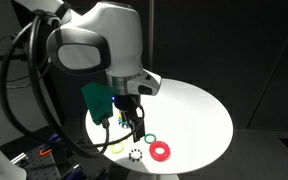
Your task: Put the pink circular object on the orange object
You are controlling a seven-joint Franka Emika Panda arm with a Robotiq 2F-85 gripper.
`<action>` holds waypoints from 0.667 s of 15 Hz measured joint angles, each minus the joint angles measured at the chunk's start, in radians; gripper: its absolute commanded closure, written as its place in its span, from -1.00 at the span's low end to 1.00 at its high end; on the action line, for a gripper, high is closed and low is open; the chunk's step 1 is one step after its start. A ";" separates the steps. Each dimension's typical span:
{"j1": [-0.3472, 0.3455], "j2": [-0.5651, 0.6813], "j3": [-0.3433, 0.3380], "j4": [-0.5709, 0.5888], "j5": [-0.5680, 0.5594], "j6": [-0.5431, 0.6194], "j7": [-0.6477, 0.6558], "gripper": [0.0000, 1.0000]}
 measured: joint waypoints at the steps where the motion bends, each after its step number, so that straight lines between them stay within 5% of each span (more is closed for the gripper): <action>1: -0.001 0.004 -0.001 0.006 0.006 0.003 0.000 -1.00; 10: -0.011 0.141 -0.008 0.119 0.095 0.041 0.000 -1.00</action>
